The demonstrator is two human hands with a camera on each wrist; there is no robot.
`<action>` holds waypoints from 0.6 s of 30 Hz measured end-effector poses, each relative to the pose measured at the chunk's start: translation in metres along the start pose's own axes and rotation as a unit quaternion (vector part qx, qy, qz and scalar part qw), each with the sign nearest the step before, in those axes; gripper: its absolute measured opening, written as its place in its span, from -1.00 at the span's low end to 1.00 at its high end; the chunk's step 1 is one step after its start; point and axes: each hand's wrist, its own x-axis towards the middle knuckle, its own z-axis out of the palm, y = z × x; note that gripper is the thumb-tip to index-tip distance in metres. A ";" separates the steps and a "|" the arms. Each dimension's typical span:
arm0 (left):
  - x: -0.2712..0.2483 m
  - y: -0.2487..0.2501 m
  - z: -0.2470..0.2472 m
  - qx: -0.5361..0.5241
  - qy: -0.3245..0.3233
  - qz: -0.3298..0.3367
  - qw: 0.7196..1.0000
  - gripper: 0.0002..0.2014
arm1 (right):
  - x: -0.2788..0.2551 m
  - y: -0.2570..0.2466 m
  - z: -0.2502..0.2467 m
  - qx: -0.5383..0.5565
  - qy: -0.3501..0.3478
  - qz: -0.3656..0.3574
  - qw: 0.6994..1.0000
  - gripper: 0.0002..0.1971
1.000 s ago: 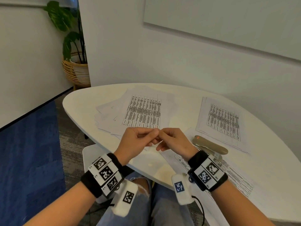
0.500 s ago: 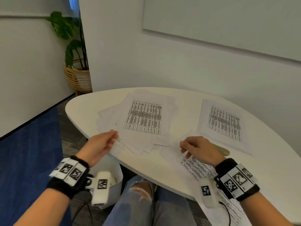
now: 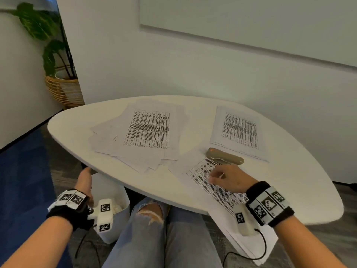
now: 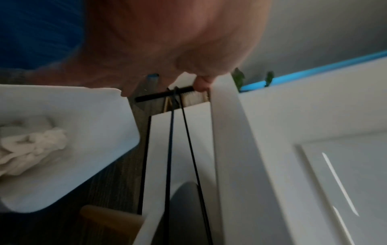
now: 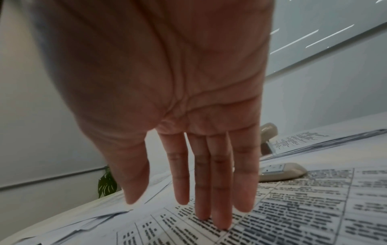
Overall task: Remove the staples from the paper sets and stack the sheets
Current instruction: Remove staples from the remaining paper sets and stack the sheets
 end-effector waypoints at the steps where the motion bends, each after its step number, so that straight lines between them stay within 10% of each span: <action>1: 0.000 -0.003 0.002 0.018 0.010 0.016 1.000 -0.73 | -0.003 0.001 -0.001 0.008 0.001 -0.005 1.000 -0.73; 8: -0.026 -0.034 -0.002 0.146 0.112 0.260 0.948 -0.55 | -0.006 0.010 -0.030 0.057 0.265 0.005 0.963 -0.74; 12: -0.046 -0.029 0.006 0.201 0.101 0.391 0.892 -0.63 | 0.019 0.021 -0.039 -0.098 0.161 0.072 0.979 -0.30; 18: -0.074 -0.027 0.042 0.259 -0.002 0.407 0.876 -0.72 | 0.038 0.044 -0.052 -0.067 0.118 0.069 0.988 -0.70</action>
